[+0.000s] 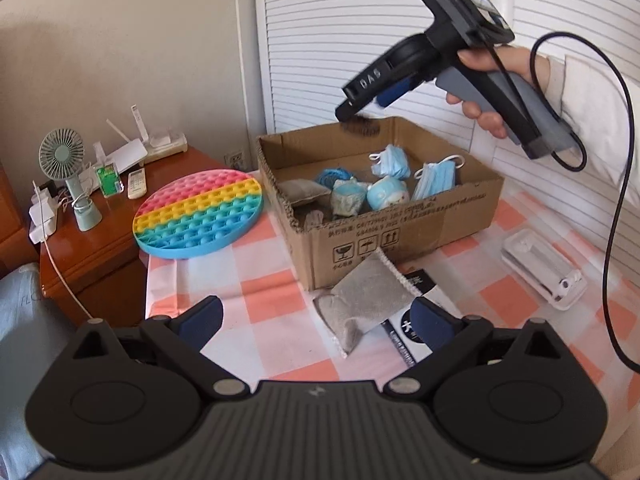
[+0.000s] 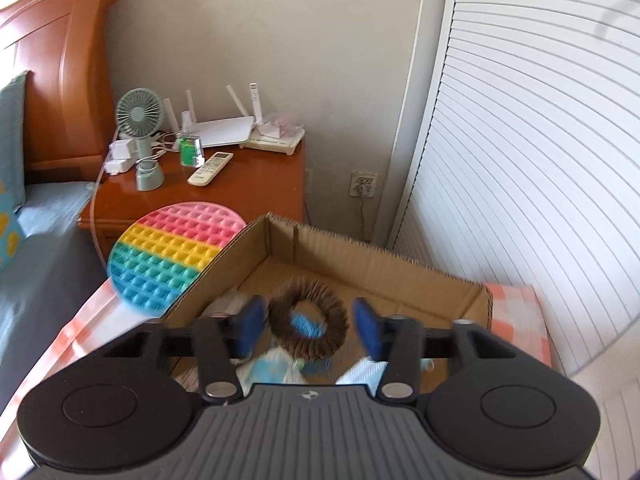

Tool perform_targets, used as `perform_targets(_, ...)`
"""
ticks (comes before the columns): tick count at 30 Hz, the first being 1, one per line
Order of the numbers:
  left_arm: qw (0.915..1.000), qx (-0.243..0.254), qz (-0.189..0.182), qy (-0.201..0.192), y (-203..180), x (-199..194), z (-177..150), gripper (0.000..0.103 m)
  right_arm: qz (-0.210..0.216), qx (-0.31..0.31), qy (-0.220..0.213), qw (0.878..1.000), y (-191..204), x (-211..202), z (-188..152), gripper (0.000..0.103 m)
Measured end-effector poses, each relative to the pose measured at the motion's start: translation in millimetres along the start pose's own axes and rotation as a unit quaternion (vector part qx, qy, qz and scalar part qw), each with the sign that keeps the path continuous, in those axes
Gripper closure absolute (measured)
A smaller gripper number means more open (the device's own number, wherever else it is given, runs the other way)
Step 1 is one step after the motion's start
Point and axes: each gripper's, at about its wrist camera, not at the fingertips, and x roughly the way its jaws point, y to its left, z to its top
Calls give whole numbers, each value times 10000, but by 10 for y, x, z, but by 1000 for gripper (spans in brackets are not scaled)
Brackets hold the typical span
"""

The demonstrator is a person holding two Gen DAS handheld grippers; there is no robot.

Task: Organize soft objects
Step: 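Lower the brown hair tie into the box and open the right gripper, then close the left gripper on the grey fabric sachet lying on the cloth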

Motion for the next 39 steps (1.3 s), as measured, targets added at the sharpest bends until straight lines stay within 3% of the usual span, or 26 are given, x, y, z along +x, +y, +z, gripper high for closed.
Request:
perform_targets(1,10000,1,24,30,5,25,-7,3,-56,29,-9,10000,6,44,24,6)
perform_targets(2,10000,1,37,44,12,43,-10,3,-85,71,-24,9999,12,73,35,0)
perform_targets(5,9999,-25,57,89,25,99,-8,3,20,149,-172,9997,22,70,9,0)
perform_targets(11,9998,-51,50,159,3,187,45,1,-41,94,-20,9999,95,-120,-115,0)
perform_targets(23,9993,-194,-23,313,-83,501,227,1,-272,166,282,9991,160,-758,-787,0)
perform_targets(32,9957,-612,-157,676,-195,863,372,1,-408,571,522,9962,142,-831,-1365,0)
perform_targets(39,9953,-516,129,807,-325,1076,338,1,-416,768,626,9942,98,-813,-1568,0)
